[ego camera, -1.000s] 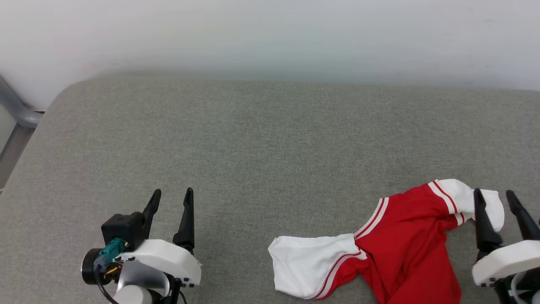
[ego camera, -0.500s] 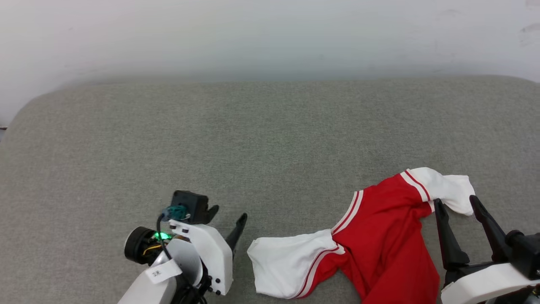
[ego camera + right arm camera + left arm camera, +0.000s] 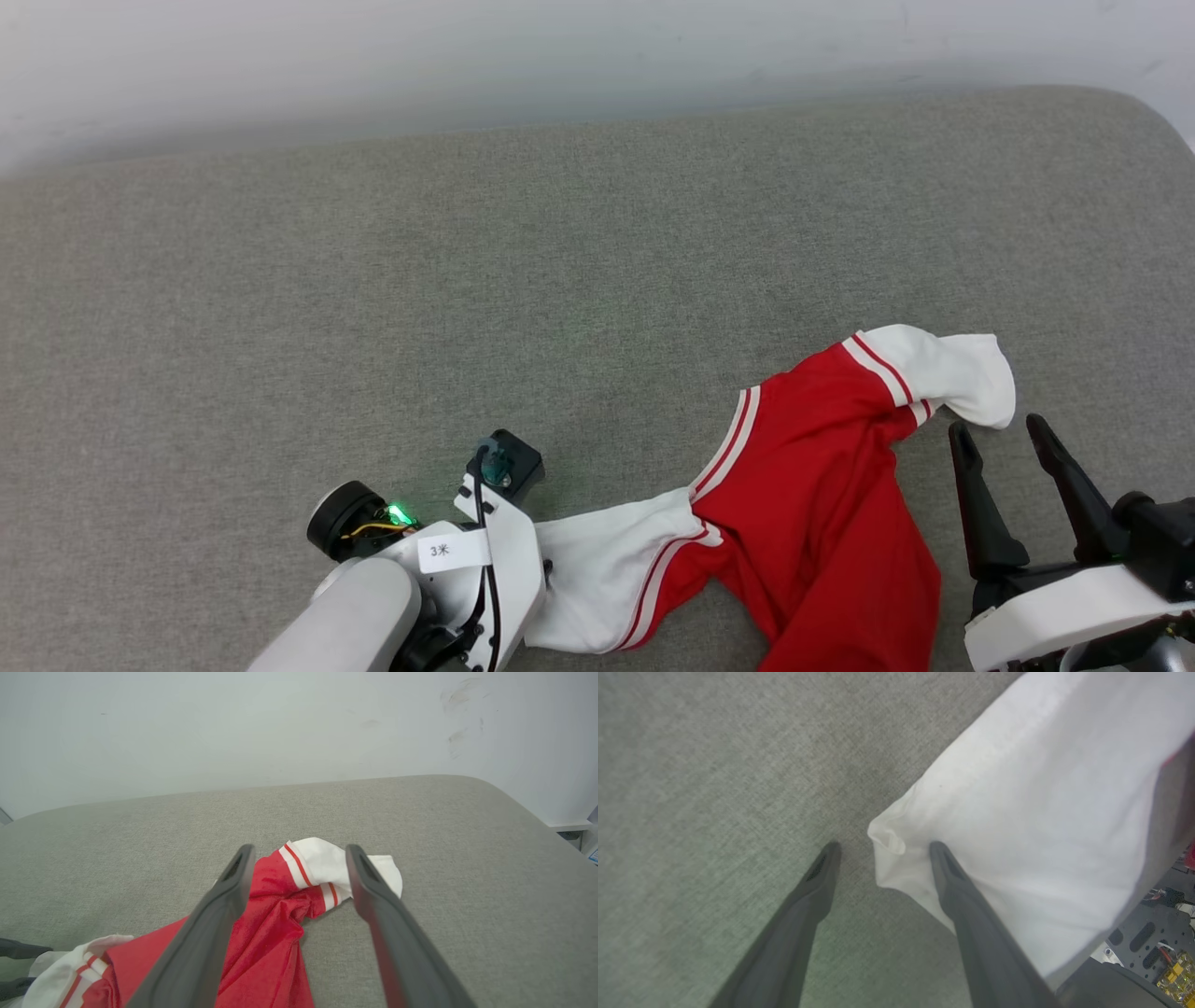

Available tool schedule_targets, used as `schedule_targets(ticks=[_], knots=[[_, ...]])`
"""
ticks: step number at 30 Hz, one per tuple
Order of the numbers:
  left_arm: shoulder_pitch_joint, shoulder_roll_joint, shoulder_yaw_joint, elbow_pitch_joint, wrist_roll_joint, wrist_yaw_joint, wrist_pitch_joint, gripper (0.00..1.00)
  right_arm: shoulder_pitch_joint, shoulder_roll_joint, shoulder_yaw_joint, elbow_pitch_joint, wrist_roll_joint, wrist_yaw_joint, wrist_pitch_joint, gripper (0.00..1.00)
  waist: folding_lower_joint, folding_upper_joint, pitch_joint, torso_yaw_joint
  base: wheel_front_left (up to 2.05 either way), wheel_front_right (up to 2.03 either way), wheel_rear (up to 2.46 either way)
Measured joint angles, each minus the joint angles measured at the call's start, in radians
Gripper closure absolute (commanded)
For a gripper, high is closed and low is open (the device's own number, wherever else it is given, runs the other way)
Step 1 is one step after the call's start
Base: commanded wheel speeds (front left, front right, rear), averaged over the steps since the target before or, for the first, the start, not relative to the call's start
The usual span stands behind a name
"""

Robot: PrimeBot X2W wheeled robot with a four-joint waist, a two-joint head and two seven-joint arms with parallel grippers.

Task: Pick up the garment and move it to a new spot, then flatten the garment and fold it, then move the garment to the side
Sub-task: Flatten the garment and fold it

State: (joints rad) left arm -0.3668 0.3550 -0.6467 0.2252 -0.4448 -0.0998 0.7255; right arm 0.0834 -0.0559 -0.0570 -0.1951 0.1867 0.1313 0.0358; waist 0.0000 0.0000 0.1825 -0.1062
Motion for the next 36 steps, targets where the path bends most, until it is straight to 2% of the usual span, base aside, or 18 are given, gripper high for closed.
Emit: schedule_targets(ticks=[3, 4, 5, 6, 10, 13, 16, 17, 19, 24, 27, 31, 36], knots=[[-0.034, 0.017, -0.057, 0.002, 0.008, -0.015, 0.049, 0.00, -0.013, 0.001, -0.004, 0.011, 0.008, 0.000, 0.000, 0.00, 0.0000, 0.0000, 0.012, -0.008, 0.00, 0.00, 0.00], [-0.045, 0.022, -0.075, 0.000, 0.013, -0.016, 0.058, 0.41, -0.016, 0.002, -0.008, 0.012, 0.009, 0.000, -0.001, 0.00, -0.0001, 0.0000, 0.014, -0.008, 0.00, 0.00, 0.00], [-0.055, 0.027, -0.092, -0.001, 0.015, -0.017, 0.063, 0.67, -0.019, 0.002, -0.016, 0.016, 0.012, 0.000, -0.001, 0.00, -0.0001, 0.0000, 0.017, -0.007, 0.00, 0.00, 0.00], [-0.064, 0.030, -0.110, -0.002, 0.021, -0.020, 0.063, 1.00, -0.021, 0.002, -0.022, 0.020, 0.020, 0.000, -0.001, 0.00, 0.0000, 0.0000, 0.018, -0.004, 0.00, 0.00, 0.00], [-0.090, 0.032, -0.160, 0.010, 0.018, -0.029, 0.054, 1.00, -0.028, 0.003, -0.041, 0.034, 0.028, 0.000, -0.006, 0.00, 0.0000, 0.0000, 0.018, 0.014, 0.00, 0.00, 0.00], [-0.096, 0.029, -0.161, 0.023, 0.021, -0.028, -0.003, 1.00, -0.041, 0.003, -0.059, 0.042, 0.035, 0.000, -0.017, 0.00, 0.0000, 0.0000, 0.010, 0.033, 0.00, 0.00, 0.00], [-0.094, 0.019, -0.121, 0.037, 0.023, 0.018, -0.095, 1.00, -0.058, 0.004, -0.077, 0.056, 0.053, 0.000, -0.035, 0.00, 0.0000, 0.0000, 0.001, 0.055, 0.00, 0.00, 0.00], [-0.094, 0.019, -0.121, 0.037, 0.023, 0.018, -0.095, 1.00, -0.058, 0.004, -0.077, 0.056, 0.053, 0.000, -0.035, 0.00, 0.0000, 0.0000, 0.001, 0.055, 0.00, 0.00, 0.00], [-0.093, 0.010, -0.066, 0.043, 0.028, 0.078, -0.220, 1.00, -0.058, 0.003, -0.117, 0.107, 0.082, 0.000, -0.034, 0.00, 0.0000, 0.0000, -0.013, 0.086, 0.00, 0.00, 0.00], [-0.078, 0.002, -0.010, 0.021, 0.025, 0.130, -0.361, 1.00, -0.070, -0.016, -0.184, 0.196, 0.137, 0.000, 0.013, 0.00, 0.0000, 0.0000, -0.024, 0.115, 0.00, 0.00, 0.00], [-0.060, 0.006, 0.018, -0.016, 0.026, 0.161, -0.429, 1.00, -0.102, -0.051, -0.217, 0.252, 0.180, 0.000, 0.064, 0.00, 0.0000, 0.0000, -0.025, 0.122, 0.00, 0.00, 0.00], [-0.037, 0.003, 0.054, -0.095, 0.025, 0.198, -0.516, 1.00, -0.158, -0.129, -0.263, 0.341, 0.242, 0.000, 0.164, 0.00, 0.0000, 0.0000, -0.015, 0.133, 0.00, 0.00, 0.00], [-0.026, -0.003, 0.069, -0.176, 0.028, 0.219, -0.572, 1.00, -0.250, -0.230, -0.270, 0.428, 0.289, 0.000, 0.304, 0.00, 0.0000, 0.0000, 0.017, 0.157, 0.00, 0.00, 0.00]])
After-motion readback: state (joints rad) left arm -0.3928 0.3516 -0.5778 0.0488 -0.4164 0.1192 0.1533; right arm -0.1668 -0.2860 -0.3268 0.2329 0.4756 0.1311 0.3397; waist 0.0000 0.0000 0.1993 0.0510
